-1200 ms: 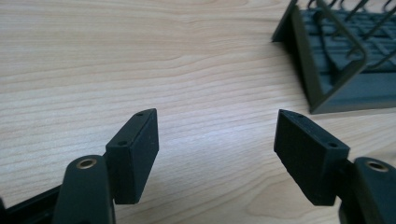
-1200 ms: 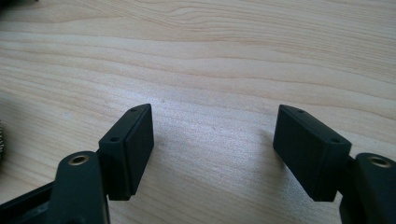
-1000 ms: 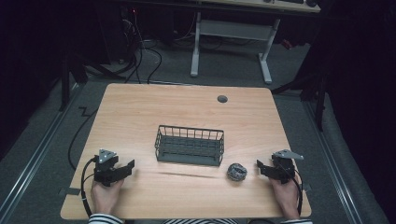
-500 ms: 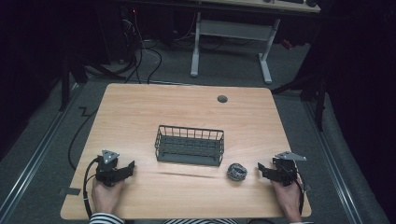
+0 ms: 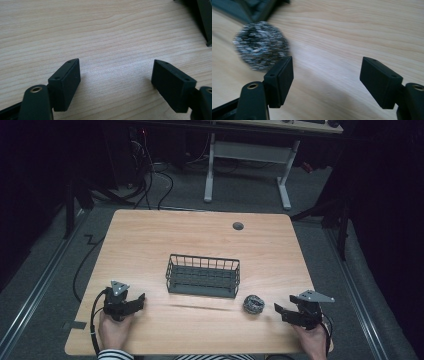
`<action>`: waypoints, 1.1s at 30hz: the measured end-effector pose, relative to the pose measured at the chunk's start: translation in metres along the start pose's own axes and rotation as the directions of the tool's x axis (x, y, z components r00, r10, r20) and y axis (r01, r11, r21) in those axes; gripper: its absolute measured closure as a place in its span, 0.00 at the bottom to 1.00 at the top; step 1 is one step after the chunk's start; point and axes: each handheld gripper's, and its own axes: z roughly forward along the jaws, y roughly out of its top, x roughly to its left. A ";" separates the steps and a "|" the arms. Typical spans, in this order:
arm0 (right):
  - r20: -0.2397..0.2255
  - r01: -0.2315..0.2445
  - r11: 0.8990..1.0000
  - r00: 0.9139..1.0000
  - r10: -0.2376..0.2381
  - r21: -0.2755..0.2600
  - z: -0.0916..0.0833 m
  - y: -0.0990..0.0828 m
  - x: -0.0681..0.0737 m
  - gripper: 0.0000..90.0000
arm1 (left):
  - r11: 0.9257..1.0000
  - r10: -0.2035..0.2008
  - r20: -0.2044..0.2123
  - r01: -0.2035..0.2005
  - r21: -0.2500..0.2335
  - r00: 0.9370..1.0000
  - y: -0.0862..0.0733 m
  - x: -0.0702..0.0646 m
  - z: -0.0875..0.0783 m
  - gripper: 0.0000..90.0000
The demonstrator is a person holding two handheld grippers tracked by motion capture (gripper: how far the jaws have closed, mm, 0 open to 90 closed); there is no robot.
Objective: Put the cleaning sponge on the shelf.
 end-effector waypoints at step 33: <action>-0.182 0.275 0.940 0.954 -0.240 0.203 0.048 0.048 0.062 0.25 | 1.000 -0.014 0.010 0.014 -0.006 1.000 0.000 0.001 0.000 0.27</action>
